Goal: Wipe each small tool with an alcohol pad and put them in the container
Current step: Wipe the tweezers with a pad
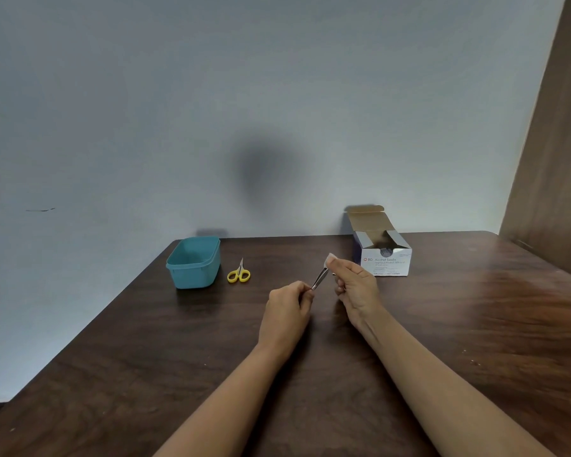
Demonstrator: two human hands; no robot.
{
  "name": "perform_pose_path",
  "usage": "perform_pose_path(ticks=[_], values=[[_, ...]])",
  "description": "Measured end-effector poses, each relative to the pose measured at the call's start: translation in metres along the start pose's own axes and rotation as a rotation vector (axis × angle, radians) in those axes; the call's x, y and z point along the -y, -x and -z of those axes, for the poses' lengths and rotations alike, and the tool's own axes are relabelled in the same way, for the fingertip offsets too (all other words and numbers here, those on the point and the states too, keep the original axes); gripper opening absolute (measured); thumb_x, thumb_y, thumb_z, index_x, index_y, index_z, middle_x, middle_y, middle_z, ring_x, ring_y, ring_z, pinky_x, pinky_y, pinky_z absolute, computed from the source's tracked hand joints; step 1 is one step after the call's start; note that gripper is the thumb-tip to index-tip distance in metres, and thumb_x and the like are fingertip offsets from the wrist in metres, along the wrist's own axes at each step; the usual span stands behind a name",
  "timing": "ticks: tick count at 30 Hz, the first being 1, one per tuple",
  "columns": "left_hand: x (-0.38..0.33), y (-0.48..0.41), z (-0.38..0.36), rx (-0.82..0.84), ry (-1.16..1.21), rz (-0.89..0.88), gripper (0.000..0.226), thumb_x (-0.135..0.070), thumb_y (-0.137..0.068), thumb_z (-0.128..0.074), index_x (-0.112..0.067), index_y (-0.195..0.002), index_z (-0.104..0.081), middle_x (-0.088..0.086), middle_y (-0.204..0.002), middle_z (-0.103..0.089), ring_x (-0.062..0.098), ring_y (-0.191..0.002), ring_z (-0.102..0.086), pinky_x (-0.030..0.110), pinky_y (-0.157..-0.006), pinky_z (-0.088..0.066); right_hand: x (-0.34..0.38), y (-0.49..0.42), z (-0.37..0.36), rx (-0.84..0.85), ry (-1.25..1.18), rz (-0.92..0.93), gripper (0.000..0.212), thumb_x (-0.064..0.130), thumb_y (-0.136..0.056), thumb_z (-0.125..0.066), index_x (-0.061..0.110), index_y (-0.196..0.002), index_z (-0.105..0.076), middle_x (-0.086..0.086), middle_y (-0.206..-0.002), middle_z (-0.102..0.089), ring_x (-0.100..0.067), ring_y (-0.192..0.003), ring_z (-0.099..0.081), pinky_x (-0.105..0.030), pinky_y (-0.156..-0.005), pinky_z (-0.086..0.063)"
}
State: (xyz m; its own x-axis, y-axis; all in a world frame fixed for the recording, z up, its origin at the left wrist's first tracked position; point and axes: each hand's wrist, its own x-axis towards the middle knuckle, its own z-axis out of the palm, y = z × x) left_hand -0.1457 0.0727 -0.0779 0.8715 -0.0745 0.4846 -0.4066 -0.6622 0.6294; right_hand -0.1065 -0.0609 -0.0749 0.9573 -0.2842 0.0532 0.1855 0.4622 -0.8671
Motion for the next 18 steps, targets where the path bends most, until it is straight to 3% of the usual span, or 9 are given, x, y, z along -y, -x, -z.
perform_pose_path(ticks=[4,8,18], values=[[0.0017,-0.0004,-0.0005,0.002,-0.004,0.01,0.016,-0.023,-0.094,-0.056,-0.017,-0.096,-0.07,-0.006,-0.081,-0.069,0.008,-0.075,-0.062,0.032,-0.074,-0.053,0.0002,0.0014,0.0013,0.028,0.031,0.011,0.008,0.017,-0.078,-0.077,0.011,-0.075,-0.073,0.002,-0.059,-0.039,-0.006,-0.051,-0.031,-0.017,-0.048,-0.026],[0.0046,-0.0017,0.0002,-0.019,0.002,0.027,0.017,-0.023,-0.094,-0.056,-0.016,-0.096,-0.071,-0.006,-0.082,-0.069,0.006,-0.076,-0.062,0.03,-0.075,-0.054,0.0017,0.0033,-0.0009,0.053,0.059,0.029,0.007,0.008,-0.083,-0.07,0.009,-0.076,-0.071,0.002,-0.057,-0.041,-0.005,-0.048,-0.033,-0.017,-0.047,-0.025],[0.0035,-0.0018,-0.0012,0.014,0.016,0.021,0.016,-0.025,-0.094,-0.056,-0.018,-0.095,-0.071,-0.006,-0.082,-0.069,0.005,-0.076,-0.063,0.033,-0.077,-0.055,-0.0005,0.0056,-0.002,0.045,0.103,0.076,0.008,0.015,-0.075,-0.078,0.014,-0.071,-0.071,0.006,-0.05,-0.039,-0.008,-0.051,-0.025,-0.022,-0.051,-0.023]])
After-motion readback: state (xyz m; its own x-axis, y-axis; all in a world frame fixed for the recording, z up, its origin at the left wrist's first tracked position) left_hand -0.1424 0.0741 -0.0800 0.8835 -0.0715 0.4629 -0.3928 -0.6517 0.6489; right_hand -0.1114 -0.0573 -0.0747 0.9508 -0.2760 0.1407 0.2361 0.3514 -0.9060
